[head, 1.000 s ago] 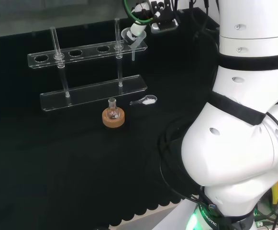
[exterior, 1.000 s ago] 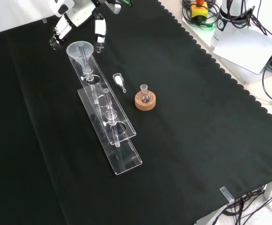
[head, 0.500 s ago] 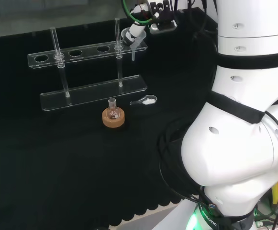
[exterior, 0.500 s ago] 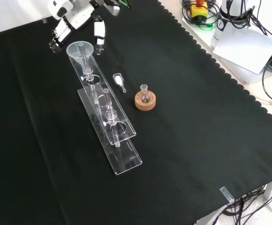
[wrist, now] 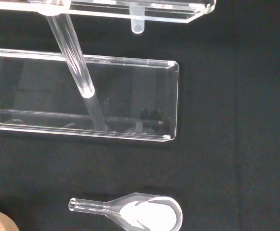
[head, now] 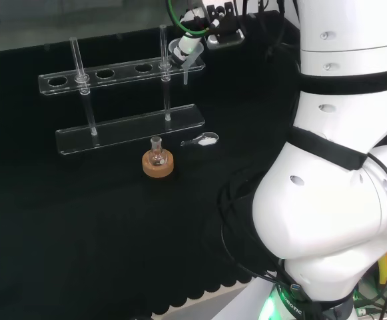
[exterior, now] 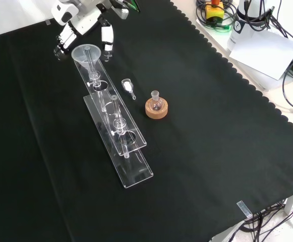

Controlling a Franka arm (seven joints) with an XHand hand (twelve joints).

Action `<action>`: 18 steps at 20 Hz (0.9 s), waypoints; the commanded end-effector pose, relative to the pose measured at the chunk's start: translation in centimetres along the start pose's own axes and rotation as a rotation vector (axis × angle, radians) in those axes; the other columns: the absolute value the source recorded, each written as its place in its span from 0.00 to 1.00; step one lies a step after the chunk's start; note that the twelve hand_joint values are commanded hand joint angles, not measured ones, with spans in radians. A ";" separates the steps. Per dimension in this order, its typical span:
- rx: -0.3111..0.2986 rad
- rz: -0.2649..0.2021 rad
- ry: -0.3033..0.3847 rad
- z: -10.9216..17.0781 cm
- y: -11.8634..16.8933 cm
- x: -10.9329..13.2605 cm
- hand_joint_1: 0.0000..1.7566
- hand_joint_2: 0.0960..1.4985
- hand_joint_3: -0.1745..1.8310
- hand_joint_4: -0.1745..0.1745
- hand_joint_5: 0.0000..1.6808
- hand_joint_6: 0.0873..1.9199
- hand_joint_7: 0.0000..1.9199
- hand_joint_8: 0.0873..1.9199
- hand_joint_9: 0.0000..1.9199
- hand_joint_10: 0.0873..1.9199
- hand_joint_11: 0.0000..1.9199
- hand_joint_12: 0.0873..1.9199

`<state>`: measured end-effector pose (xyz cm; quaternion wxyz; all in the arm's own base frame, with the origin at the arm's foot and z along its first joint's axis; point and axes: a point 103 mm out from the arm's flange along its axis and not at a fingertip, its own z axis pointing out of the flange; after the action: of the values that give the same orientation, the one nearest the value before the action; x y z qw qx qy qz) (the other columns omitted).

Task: Pick up the funnel from the transparent funnel stand.

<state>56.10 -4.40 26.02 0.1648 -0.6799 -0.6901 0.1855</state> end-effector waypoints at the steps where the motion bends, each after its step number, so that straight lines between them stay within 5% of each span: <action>1: 0.018 0.013 0.005 0.1 0.4 -0.1 0.34 0.47 0.18 0.34 0.00 0.00 0.00 0.11 0.01 0.47 0.17 0.79; 8: 0.044 0.015 -0.014 0.2 0.8 0.2 0.34 0.47 0.19 0.33 0.00 0.00 0.00 0.12 0.02 0.47 0.17 0.79; 18: 0.060 0.048 -0.122 -0.2 1.0 0.6 0.39 0.45 0.28 0.36 0.07 0.00 0.00 0.29 0.15 0.39 0.18 0.77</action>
<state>57.27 -4.23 25.69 0.1614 -0.6791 -0.6794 0.2261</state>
